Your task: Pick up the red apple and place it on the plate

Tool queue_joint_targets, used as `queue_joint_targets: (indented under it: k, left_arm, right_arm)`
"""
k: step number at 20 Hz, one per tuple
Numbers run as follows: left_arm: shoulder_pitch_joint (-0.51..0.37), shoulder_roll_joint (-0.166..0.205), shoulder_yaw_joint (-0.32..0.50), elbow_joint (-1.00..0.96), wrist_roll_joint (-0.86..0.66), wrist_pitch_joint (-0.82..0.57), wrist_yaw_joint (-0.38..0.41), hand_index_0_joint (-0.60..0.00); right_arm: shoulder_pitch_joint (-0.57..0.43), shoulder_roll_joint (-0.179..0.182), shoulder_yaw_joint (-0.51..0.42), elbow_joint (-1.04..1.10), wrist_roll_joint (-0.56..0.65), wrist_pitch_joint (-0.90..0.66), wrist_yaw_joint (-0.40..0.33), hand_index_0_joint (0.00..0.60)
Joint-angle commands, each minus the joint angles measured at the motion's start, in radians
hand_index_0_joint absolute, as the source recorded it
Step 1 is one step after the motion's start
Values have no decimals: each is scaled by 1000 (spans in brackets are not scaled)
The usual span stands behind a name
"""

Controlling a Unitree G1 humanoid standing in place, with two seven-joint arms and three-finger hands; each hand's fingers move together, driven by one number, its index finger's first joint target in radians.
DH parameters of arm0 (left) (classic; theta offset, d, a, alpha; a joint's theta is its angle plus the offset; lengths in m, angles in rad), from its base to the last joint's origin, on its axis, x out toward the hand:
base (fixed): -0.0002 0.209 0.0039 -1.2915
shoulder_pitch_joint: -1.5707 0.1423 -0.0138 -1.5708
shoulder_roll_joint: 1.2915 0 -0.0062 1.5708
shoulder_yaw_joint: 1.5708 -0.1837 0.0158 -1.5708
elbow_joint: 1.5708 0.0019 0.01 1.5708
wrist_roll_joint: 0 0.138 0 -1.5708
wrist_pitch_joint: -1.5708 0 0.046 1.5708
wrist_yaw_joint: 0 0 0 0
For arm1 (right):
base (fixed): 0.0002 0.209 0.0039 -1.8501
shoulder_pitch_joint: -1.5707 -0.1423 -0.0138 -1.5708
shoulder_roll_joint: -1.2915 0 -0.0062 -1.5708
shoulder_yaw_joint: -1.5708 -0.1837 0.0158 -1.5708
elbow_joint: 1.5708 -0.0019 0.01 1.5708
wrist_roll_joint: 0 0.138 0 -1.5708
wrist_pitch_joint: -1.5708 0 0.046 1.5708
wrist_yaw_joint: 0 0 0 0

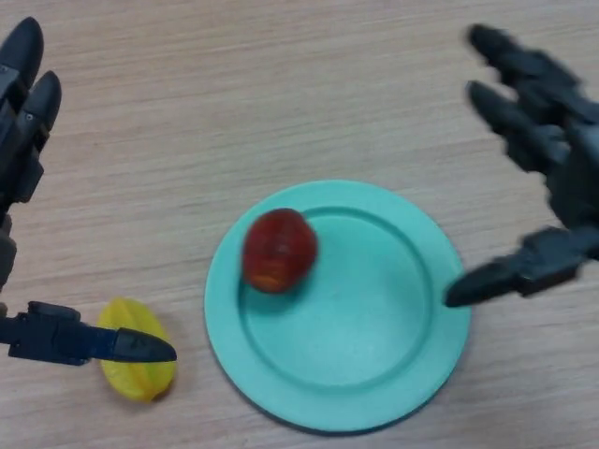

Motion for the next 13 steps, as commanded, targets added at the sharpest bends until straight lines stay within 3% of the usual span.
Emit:
queue_joint_targets:
  k: [1,5,13]
  left_arm:
    - [-39,50,48,-30,7,-94,9,0]
    - [-64,65,46,-16,11,-84,8,0]
    - [-25,34,-3,-23,2,-74,8,0]
  right_arm:
    - [23,-41,-83,-128,177,-19,-26,0]
    - [90,-37,-103,-202,244,23,-54,0]
    - [109,-32,-117,-276,277,78,-90,0]
